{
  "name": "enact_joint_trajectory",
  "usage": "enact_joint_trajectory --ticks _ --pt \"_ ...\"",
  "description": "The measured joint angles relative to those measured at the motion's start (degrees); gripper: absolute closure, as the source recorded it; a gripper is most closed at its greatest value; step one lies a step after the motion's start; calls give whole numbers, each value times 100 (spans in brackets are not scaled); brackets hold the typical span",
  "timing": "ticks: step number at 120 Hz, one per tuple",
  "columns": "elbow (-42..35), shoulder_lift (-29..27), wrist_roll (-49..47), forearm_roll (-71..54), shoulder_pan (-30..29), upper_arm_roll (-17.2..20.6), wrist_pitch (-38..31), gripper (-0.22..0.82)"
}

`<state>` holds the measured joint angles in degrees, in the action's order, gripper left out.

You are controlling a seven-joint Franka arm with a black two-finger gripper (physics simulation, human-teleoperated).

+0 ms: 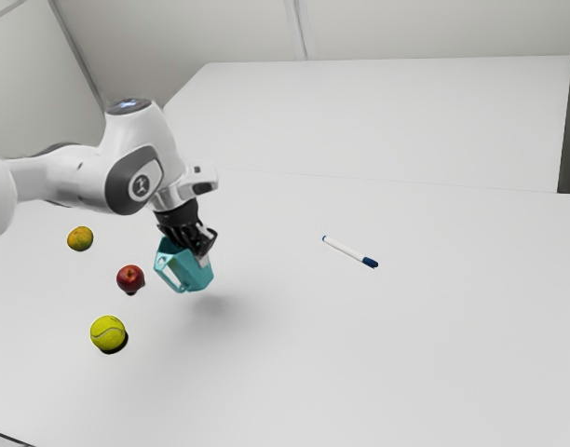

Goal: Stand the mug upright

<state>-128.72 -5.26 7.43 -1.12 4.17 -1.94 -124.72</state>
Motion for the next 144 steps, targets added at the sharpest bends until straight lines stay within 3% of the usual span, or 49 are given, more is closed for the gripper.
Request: enact_joint_trajectory --ticks 47,144 --pt "-356 93 -1237 -477 29 55 -1010 77" --pt "-349 639 -2293 -488 146 51 -1331 74"
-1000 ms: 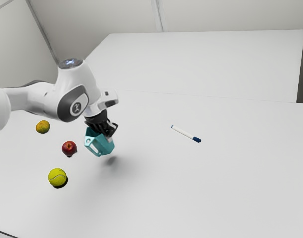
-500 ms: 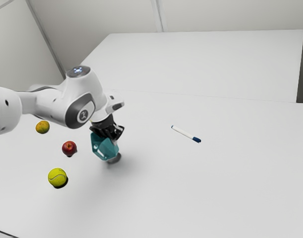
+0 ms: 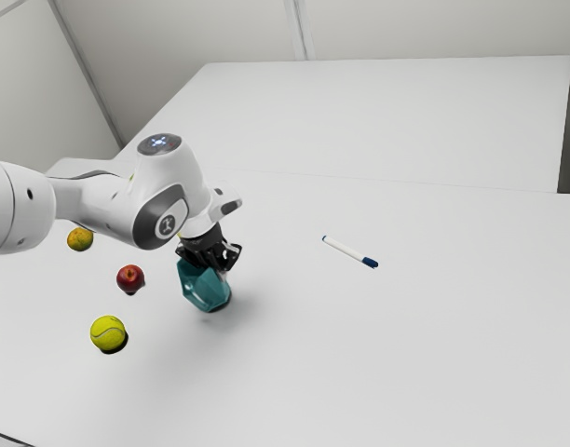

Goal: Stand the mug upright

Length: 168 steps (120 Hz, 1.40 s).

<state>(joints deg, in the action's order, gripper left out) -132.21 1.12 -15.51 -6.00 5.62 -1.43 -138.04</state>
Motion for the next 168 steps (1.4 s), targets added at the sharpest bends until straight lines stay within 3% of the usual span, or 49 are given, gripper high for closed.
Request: enact_joint_trajectory --ticks 61,115,139,168 --pt "-6 -224 -134 131 -36 72 -4 41" --pt "-6 -666 -170 135 63 74 160 30" --pt "274 -787 -168 239 80 184 616 15" --pt "1313 -742 -156 290 78 288 1818 6"
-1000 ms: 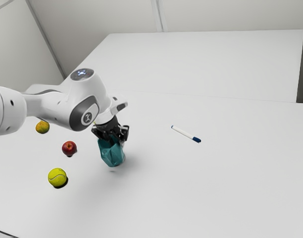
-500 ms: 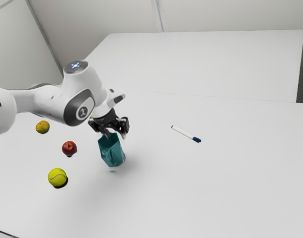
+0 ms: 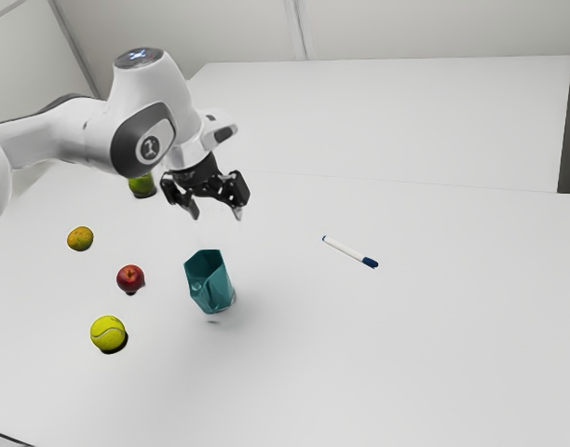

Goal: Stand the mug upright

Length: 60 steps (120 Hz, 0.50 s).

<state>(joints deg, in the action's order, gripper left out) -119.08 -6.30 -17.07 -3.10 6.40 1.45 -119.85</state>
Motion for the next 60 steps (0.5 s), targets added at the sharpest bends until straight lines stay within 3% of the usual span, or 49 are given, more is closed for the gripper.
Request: enact_joint_trajectory --ticks 34,60 --pt "1130 229 9 10 -240 414 1330 3" --pt "1910 500 17 8 -299 461 1922 2"
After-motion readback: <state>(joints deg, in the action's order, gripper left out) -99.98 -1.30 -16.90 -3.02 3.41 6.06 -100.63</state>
